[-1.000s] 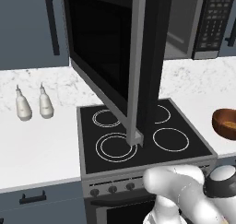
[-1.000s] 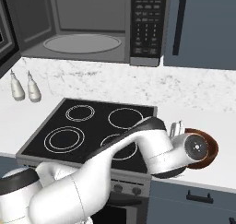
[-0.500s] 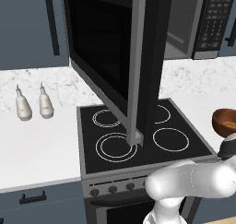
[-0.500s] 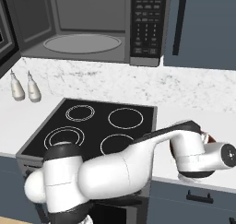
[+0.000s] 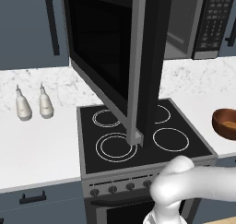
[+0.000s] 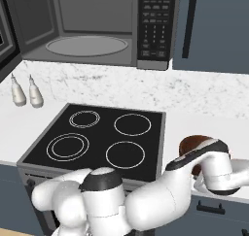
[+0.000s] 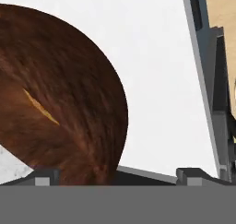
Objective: Open the microwave, place the bowl with waffle inside the microwave, then close the microwave door and turn it on.
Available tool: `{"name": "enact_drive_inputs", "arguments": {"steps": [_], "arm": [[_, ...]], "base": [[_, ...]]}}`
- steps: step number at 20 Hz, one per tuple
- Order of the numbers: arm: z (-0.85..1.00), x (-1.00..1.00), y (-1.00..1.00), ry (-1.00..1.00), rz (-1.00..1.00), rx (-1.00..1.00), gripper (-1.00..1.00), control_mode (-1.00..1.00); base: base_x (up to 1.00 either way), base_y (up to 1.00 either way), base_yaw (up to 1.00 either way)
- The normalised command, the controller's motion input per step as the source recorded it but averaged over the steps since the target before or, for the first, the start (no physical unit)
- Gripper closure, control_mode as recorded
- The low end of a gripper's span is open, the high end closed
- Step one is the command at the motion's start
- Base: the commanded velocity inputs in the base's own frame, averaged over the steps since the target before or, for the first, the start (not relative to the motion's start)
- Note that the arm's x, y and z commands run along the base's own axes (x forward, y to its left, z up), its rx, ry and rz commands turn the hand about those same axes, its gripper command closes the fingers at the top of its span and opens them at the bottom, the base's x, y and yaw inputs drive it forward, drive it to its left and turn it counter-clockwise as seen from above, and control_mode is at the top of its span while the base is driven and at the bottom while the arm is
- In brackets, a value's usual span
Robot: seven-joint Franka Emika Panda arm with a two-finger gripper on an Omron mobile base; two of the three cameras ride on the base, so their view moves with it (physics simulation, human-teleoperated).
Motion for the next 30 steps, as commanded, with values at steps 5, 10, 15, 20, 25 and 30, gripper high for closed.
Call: {"name": "enact_drive_inputs", "arguments": {"steps": [5,10,15,20,25,30], "arm": [[-0.18,0.07,-0.01,0.0,0.0,0.05,-1.0,-1.0],[-0.05,0.0,0.0,0.0,0.0,0.0,-1.0,-1.0],[-0.21,0.0,0.12,0.0,0.0,0.0,-1.0,-1.0],[-0.07,0.0,0.24,0.0,0.0,0.0,-1.0,-1.0],[0.0,0.03,0.28,0.0,0.0,0.0,-1.0,-1.0],[-0.07,0.16,0.21,0.0,0.0,0.0,-1.0,-1.0]], "base": [[0.0,0.0,0.0],[0.0,0.0,0.0],[0.0,0.0,0.0],[0.0,0.0,0.0],[0.0,0.0,0.0],[0.0,0.0,0.0]]}}
